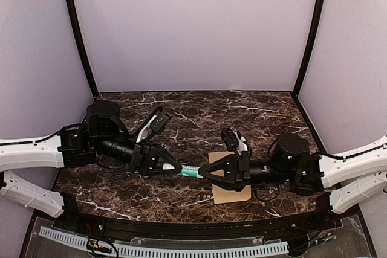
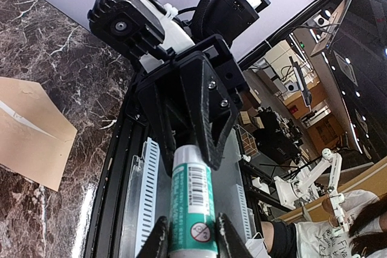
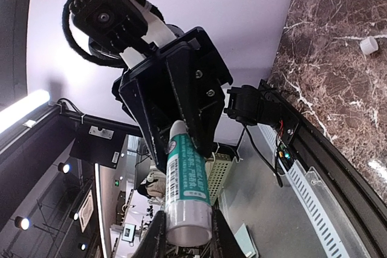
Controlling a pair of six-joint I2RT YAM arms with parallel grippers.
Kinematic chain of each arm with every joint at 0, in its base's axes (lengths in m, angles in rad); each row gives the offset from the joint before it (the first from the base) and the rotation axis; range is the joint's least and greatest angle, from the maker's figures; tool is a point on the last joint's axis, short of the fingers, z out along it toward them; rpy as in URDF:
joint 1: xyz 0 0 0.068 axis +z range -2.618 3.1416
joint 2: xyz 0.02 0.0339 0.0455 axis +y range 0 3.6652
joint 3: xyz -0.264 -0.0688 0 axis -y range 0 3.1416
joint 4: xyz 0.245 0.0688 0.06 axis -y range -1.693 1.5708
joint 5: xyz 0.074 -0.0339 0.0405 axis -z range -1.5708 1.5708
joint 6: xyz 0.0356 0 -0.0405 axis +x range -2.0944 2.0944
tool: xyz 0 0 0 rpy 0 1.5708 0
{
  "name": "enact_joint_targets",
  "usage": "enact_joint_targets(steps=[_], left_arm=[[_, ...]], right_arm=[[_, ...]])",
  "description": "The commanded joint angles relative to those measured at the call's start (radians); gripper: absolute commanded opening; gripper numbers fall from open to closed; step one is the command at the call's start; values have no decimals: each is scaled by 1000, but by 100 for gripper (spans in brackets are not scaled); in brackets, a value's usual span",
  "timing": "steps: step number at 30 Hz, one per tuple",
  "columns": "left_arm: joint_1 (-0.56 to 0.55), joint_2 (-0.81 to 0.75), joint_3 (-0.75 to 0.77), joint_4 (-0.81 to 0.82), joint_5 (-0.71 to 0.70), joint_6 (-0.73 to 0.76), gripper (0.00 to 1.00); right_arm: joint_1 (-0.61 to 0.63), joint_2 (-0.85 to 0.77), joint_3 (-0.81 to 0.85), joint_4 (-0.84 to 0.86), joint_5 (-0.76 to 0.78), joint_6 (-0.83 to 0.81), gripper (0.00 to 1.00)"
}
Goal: Place the letter into the envelope and seal it
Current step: Unscrew the solid glue.
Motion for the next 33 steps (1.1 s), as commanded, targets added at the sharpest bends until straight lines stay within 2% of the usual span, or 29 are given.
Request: enact_joint_targets(steps=[1,6,10,11,14,17,20,22,25,33], left_arm=[[-12,-13,8,-15,-14,73,0],[-12,-6,9,-32,-22,88,0],[-12,-18,0,-28,-53,77,0],[-12,-20,-2,-20,-74,61,0],[-12,-33,-15,-5,-140,-26,0],[-12,-37,-30,39,-196,-134,0],[-12,-32,-51,101,-179,-255,0],[-12,-26,-56,136,-156,-308,0],[-12,-17,-65,186,-119,-378,0],[-12,-23,-91,271,-51,-537,0]], right_arm=[[-5,41,-34,76,-8,119,0],[-6,49,-28,75,-17,120,0],[-5,7,-7,11,19,59,0],[-7,-11,-1,-8,31,25,3],[-5,-66,30,-107,80,-79,16],[-5,-124,58,-170,92,-244,35],[-3,-180,61,-152,9,-461,54],[-1,-212,81,-220,-16,-585,60],[5,-244,99,-314,0,-716,62],[15,-254,90,-347,81,-961,61]])
